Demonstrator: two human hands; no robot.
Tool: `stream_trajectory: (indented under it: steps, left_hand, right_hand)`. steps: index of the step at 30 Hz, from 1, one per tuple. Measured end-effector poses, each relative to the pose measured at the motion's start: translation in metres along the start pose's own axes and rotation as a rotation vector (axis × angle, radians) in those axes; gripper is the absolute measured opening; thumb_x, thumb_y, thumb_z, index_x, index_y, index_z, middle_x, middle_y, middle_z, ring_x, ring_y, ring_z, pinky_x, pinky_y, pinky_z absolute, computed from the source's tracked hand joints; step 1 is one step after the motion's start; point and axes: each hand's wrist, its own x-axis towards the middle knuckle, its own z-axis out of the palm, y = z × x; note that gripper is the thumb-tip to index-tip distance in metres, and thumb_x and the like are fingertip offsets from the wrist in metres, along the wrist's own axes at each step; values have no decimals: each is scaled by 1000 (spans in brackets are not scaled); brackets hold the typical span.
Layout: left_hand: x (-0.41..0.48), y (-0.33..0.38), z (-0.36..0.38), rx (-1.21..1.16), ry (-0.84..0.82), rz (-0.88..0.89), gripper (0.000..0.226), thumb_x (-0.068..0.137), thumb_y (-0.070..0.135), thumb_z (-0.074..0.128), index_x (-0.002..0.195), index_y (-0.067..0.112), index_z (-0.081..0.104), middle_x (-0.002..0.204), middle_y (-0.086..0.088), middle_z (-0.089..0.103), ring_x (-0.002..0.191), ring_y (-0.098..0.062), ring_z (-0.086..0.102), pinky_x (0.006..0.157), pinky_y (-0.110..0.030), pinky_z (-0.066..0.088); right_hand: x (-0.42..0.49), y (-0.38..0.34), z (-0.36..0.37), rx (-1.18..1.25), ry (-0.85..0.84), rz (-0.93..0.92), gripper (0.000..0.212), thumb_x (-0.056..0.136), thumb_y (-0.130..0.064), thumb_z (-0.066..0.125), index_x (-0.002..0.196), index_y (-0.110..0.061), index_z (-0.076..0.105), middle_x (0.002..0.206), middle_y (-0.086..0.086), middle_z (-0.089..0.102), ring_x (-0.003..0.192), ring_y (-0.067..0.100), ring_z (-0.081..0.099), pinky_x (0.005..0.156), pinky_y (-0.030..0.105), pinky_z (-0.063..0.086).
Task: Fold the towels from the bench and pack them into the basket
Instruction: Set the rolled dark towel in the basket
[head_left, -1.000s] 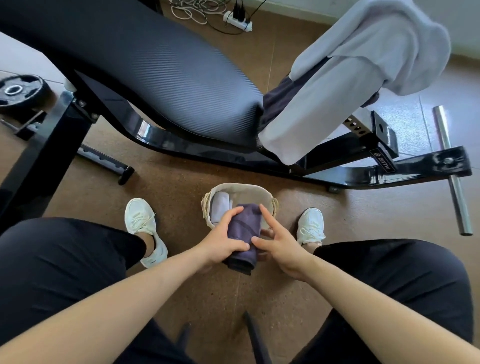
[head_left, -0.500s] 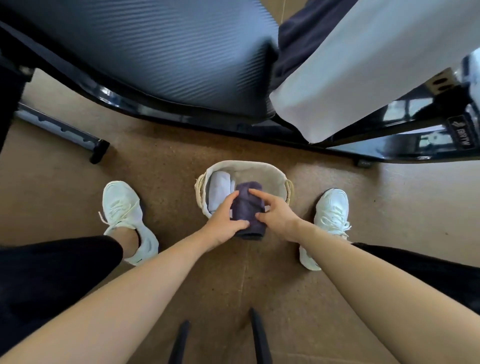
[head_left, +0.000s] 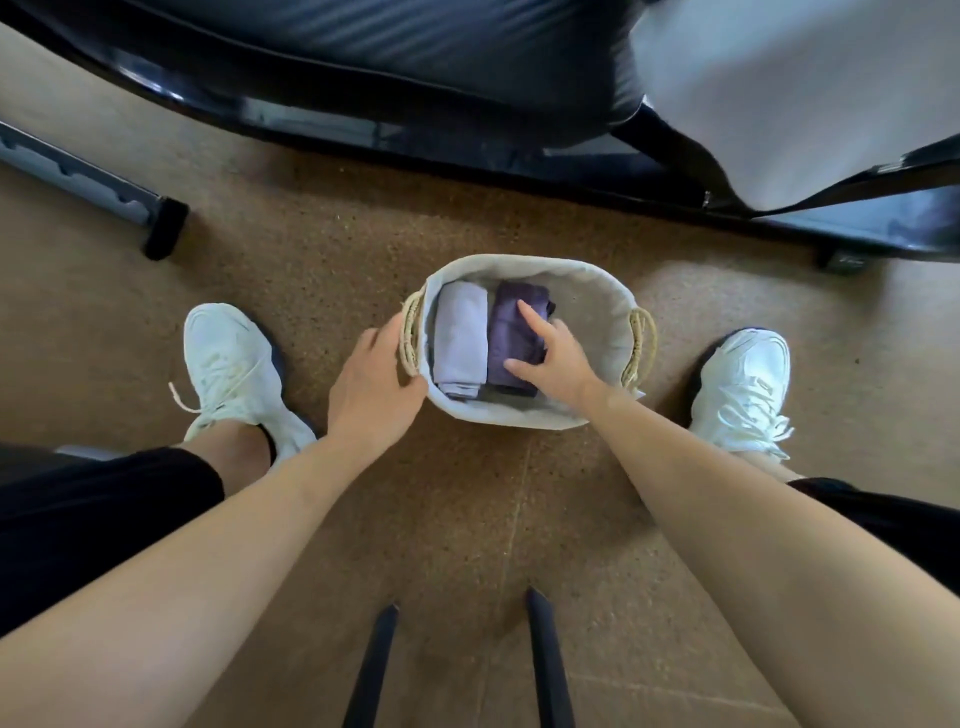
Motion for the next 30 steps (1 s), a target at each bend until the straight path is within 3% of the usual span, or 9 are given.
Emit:
stream_trajectory:
  steps: [4,8,12,17,19,21,24,27,30]
  left_hand:
    - [0,1,5,-25,-6,-17,72,91,35,65,154,38,31,139,5,45,118,-20,56,94,-48,55]
    - [-2,-1,4,-38,-64,-28,86,88,32,71,159,33,24,144,6,38,120,-17,54,98,-46,55]
    - [0,4,-8,0,-156,-24,85,89,36,71,158,36,23,150,6,33,124,-17,53,99,-43,54]
    - [-8,22,-36,81,-262,8,70,92,42,64,154,38,31,156,2,36,129,-24,53,102,-49,52]
    - [-17,38,-50,83,-268,39,63,92,43,65,150,35,40,150,0,45,124,-23,57,101,-49,53]
    - [-26,58,-64,81,-249,82,59,92,41,66,147,33,46,146,0,52,123,-23,59,101,-48,54]
    - [-41,95,-88,48,-184,133,57,93,32,67,147,28,49,143,2,57,125,-22,59,101,-43,52]
    - [-59,135,-114,-54,-123,225,48,93,25,66,140,26,57,127,5,67,114,-17,63,97,-39,53]
    - [-74,174,-139,-155,-51,298,38,92,23,69,129,31,63,107,15,69,102,-9,65,92,-34,54]
  right_hand:
    - [4,7,9,-212,0,-24,101,84,-52,75,158,-48,7,152,5,30,133,31,44,112,45,42]
    - [1,1,9,-560,71,50,99,84,-71,63,154,-54,-5,148,11,36,121,39,53,94,51,52]
    - [-2,-22,-2,-636,15,132,98,84,-73,60,155,-52,-4,147,12,37,124,40,48,96,50,48]
    - [-31,-60,-42,-609,-87,110,89,87,-72,56,157,-48,7,155,12,30,136,44,38,103,54,45]
    - [-52,-76,-67,-625,-72,67,71,90,-66,56,152,-42,30,144,10,42,130,39,46,100,51,47]
    - [-76,-93,-91,-621,-43,8,48,92,-58,55,134,-35,55,129,5,55,117,30,57,91,44,52]
    - [-117,-125,-131,-566,75,-57,28,96,-44,54,116,-31,67,113,-2,68,101,21,65,74,32,48]
    - [-164,-164,-177,-411,310,-176,24,94,-37,60,114,-29,70,110,-5,71,98,19,66,79,32,53]
    - [-213,-196,-217,-206,613,-350,13,90,-29,68,99,-25,76,91,-6,74,85,16,67,81,34,54]
